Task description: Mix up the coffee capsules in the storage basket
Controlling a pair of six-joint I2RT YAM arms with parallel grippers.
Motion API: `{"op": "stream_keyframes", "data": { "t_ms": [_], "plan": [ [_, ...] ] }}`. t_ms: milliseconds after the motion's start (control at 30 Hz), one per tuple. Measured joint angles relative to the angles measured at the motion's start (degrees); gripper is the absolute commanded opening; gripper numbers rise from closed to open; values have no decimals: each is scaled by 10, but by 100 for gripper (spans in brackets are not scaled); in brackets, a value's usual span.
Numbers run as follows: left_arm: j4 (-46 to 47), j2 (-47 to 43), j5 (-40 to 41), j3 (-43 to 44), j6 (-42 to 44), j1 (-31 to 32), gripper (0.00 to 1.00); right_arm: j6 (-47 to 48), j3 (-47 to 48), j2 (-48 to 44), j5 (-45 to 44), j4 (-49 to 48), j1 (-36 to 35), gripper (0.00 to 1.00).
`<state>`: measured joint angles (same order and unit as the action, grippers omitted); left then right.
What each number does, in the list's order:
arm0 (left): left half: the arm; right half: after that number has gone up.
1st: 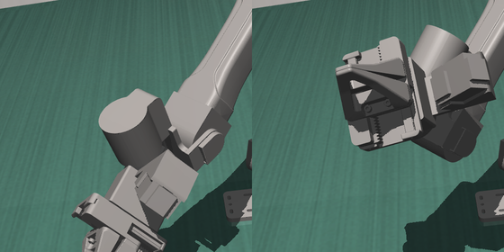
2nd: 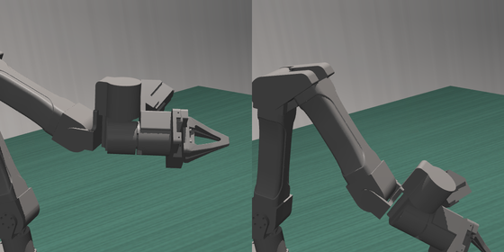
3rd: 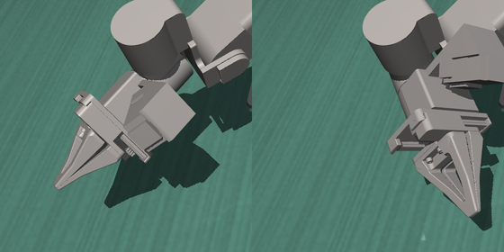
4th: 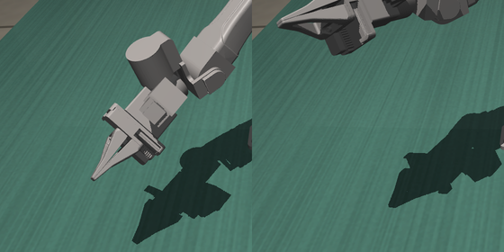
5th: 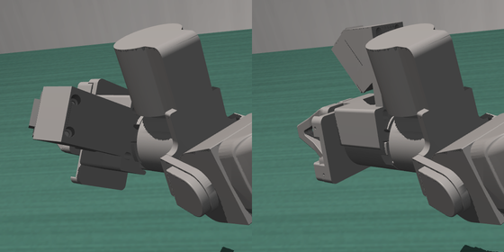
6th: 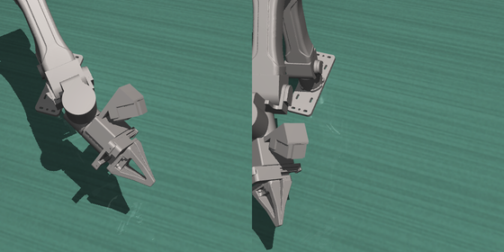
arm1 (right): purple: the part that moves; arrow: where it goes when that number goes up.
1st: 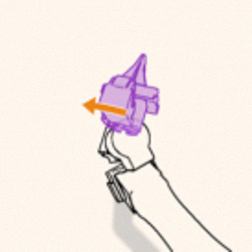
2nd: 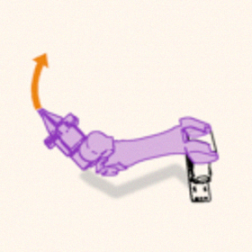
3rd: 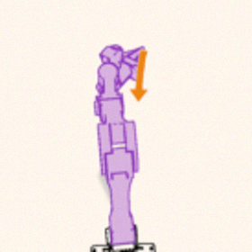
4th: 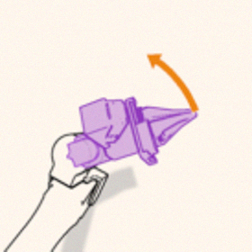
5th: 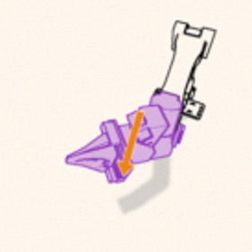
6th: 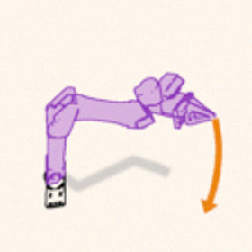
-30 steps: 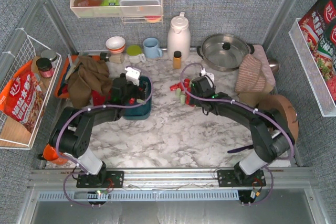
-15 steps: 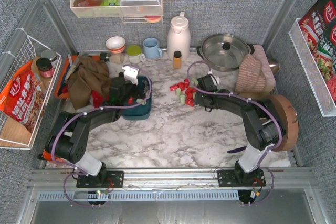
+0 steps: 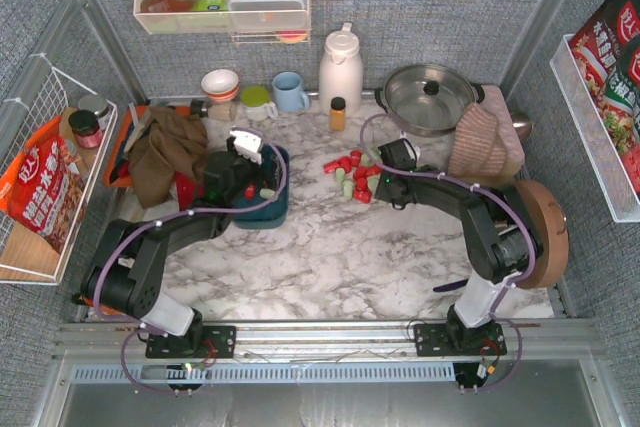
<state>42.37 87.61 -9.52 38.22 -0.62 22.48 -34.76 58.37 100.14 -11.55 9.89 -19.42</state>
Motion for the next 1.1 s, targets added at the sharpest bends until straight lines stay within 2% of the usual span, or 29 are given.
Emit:
{"op": "stream_keyframes", "data": {
  "t_ms": [233, 433, 533, 800, 1100],
  "plan": [
    [36, -12, -70, -19, 28, 13, 99, 14, -59, -73, 39, -41, -12, 28],
    [47, -35, -146, -57, 141, 89, 99, 57, -162, -206, 155, -203, -57, 28],
    [46, -36, -175, -67, 190, 114, 99, 68, -193, -243, 218, -286, -78, 28],
    [46, -36, -226, -83, 272, 158, 99, 71, -198, -246, 306, -387, -118, 28],
    [74, -47, -215, -97, 285, 167, 99, 68, -183, -215, 342, -408, -155, 28]
  ]
}}
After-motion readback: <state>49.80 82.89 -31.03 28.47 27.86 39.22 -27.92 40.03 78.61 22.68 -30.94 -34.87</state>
